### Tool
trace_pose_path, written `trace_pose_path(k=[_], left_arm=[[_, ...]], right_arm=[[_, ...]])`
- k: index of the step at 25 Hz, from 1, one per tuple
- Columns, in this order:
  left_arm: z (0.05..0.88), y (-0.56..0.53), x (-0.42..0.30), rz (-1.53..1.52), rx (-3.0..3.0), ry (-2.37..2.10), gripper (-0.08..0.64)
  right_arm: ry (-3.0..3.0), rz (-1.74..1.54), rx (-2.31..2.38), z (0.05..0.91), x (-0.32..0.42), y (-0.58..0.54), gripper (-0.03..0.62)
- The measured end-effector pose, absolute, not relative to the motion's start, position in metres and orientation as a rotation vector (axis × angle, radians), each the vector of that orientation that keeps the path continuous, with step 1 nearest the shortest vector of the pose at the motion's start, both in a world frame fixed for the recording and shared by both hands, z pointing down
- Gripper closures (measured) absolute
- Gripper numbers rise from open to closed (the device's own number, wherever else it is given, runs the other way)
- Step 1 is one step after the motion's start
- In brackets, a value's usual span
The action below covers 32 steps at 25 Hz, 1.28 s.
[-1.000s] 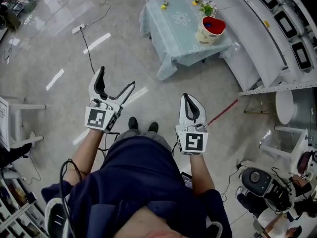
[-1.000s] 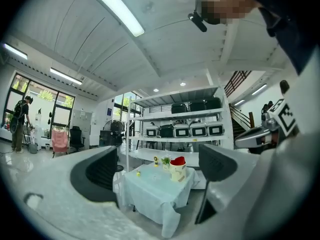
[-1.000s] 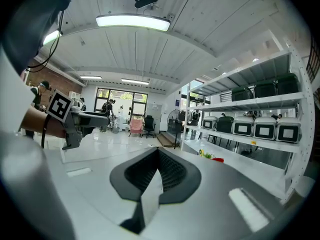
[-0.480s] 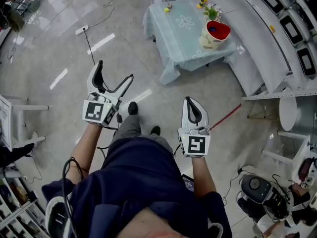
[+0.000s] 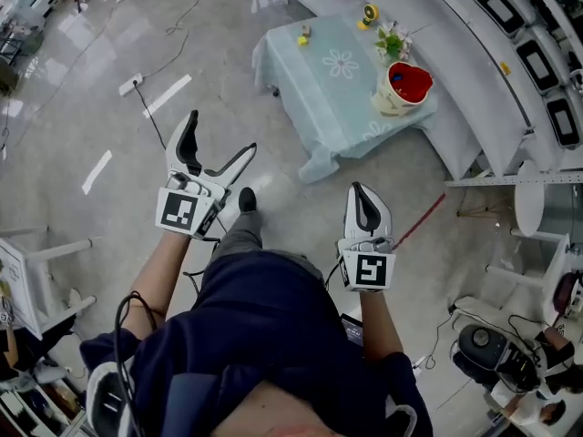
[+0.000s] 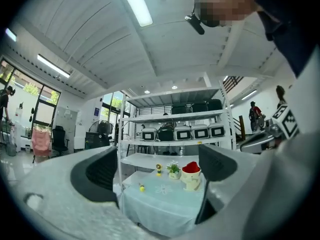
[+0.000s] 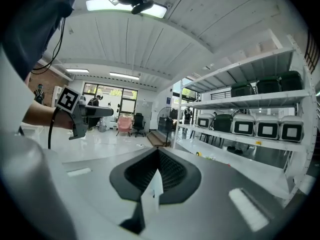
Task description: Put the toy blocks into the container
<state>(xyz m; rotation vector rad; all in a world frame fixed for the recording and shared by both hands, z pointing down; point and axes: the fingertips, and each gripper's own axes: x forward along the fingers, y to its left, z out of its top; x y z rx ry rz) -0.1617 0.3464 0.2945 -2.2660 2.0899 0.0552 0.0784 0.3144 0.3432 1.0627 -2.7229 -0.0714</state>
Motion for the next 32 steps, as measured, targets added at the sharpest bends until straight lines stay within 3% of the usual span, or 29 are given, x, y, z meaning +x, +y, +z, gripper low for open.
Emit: trace_pose_path(k=[10, 22, 32], left_arm=[[0.316, 0.211, -0.252, -0.104, -2.455, 1.886, 0.037], [0.381, 0.029, -0.241, -0.221, -2.563, 1.797, 0.037], [0.492, -0.087, -0.240, -0.505, -2.661, 1.737, 0.039]], right_arm=[[-2.594, -0.043, 1.218, 0.343, -0.016, 0.227, 0.592], [-2.541, 0.056, 1.277, 0.380, -0.024, 0.105, 0.592], [-2.484, 0.097, 1.229, 0.402, -0.029, 0.032, 0.592]])
